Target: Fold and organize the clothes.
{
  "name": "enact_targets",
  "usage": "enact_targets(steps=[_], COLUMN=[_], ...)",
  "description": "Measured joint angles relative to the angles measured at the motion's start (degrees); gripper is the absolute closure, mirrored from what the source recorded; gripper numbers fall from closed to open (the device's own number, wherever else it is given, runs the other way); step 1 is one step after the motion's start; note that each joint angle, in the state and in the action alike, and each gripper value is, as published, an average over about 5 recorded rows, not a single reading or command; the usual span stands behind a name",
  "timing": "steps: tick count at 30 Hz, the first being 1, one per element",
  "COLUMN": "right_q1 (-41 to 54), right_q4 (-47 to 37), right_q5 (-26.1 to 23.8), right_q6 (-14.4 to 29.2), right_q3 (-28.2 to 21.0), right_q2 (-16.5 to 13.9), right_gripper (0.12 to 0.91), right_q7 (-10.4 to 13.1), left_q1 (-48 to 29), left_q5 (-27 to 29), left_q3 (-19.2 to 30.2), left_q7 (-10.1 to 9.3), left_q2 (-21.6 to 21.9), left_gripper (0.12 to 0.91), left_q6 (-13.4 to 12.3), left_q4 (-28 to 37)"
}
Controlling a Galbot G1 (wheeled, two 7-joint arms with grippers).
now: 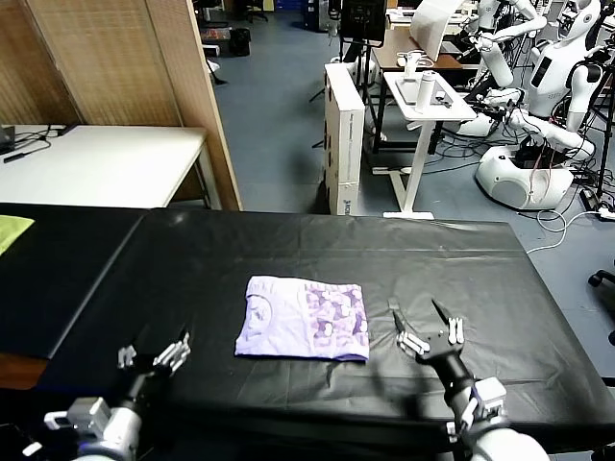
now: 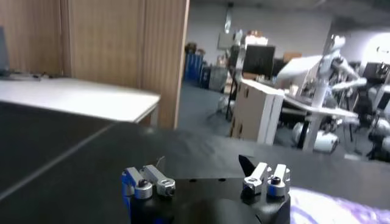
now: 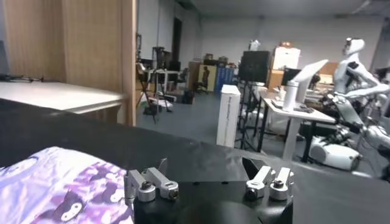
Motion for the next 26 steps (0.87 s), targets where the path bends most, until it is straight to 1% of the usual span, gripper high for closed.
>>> enact_targets(steps=[2,4,7,9,15,21,26], right_q1=[-2.36,-4.58,-7.67,-9.43,-13.55,-16.0,-17.36], right_q4=[0.53,0.8,0.9,1.04,2.36,3.25,3.97], right_q5=[-1.49,-3.01,-4.6,-4.98,-4.52,-4.97,-5.76], right_q6=[1.31,2.47,3.55,3.8,4.17,5.24,5.91], right_q3=[0.31,0.45,0.51,0.64,1.61,1.8,1.66], right_q2=[0.82,1.55,2.62,3.33,4.26,4.76,4.98], right_gripper=[0.118,0.118,0.118,0.118,0.118,0.118,0.118], right_q7=[0.34,0.53,0.69,1.08,2.63,4.37,4.87], left_q1=[1.21,2.24,3.58,4.33,6.12,7.56,8.03], left_q5=[0.19,0.33,0.52,0.63,0.6,0.54,0.81], left_q3=[-0.08,-0.28,-0.54,-0.55,-0.65,-1.48,-1.93], left_q7=[0.45,1.38,2.74,3.06,2.81,2.81,2.89], left_q2=[-0.06,-0.08,-0.12,-0.26,-0.13,-0.21,-0.37], left_gripper=[0.123,0.124,0.123,0.123,0.123,0.123,0.123], left_q6=[-0.6,-1.12,-1.25,-1.08,0.02,0.52,0.79], left_q4=[-0.16,-0.23,-0.46,-0.64,-0.71,-0.7,-0.72])
